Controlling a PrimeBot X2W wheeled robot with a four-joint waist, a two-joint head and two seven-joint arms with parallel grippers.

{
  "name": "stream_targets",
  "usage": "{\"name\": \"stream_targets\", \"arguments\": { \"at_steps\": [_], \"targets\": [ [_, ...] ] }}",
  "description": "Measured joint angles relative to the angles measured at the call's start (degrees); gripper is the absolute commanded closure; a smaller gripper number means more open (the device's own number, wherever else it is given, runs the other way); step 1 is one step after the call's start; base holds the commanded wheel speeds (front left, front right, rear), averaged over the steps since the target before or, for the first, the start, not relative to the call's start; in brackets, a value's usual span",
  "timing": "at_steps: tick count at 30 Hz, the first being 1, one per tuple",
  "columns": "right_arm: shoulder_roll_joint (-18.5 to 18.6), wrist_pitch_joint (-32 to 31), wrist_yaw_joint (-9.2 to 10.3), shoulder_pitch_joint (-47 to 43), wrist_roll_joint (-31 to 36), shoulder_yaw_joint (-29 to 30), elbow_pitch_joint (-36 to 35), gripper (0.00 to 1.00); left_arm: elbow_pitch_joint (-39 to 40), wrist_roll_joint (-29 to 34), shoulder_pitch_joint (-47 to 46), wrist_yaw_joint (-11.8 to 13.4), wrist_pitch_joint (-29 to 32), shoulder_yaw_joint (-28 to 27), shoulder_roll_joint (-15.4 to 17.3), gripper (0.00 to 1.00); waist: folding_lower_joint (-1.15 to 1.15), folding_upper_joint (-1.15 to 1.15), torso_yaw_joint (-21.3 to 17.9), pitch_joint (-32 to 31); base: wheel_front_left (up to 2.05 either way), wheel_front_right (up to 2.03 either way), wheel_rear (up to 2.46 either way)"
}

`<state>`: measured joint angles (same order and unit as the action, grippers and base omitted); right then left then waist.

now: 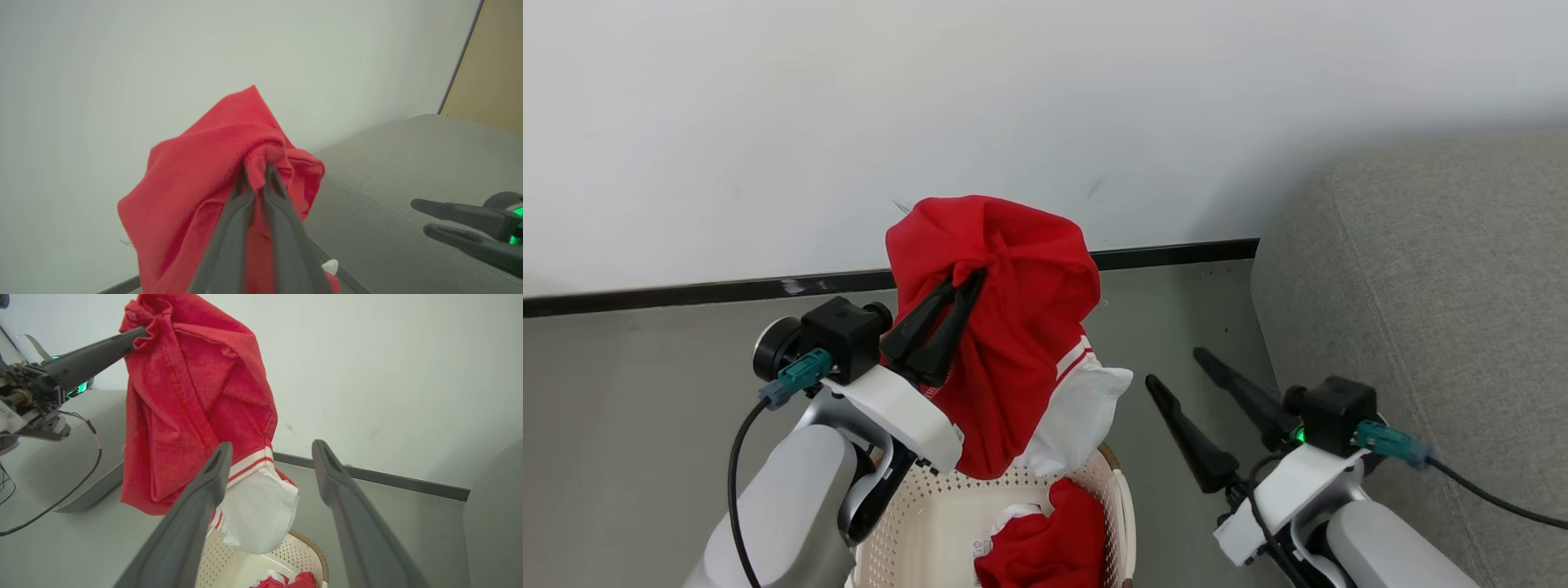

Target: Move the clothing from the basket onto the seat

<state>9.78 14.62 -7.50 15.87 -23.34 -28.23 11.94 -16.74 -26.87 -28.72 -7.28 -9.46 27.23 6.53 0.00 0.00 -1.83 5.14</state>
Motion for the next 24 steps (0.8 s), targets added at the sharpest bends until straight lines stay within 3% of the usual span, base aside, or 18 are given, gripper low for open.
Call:
{"name": "stream_targets", "arguments": {
  "at_steps": [8, 24],
  "targets": [
    [0.7, 0.0, 0.00, 4.5, -2.0, -9.5, 0.8, 0.00, 1.7, -1.7, 0.0, 0.0, 1.7, 1.4, -0.7, 1.00, 0.00, 0.00, 1.6, -0.1, 0.00, 0.00, 0.00],
    [1.4, 0.0, 0.00, 12.8, -9.2, -21.6, 5.6, 0.00, 5.4, -2.4, -1.5, 0.0, 3.9, 8.5, -1.3, 1.00, 0.00, 0.00, 5.3, 0.9, 0.00, 0.00, 0.00]
  ]
}}
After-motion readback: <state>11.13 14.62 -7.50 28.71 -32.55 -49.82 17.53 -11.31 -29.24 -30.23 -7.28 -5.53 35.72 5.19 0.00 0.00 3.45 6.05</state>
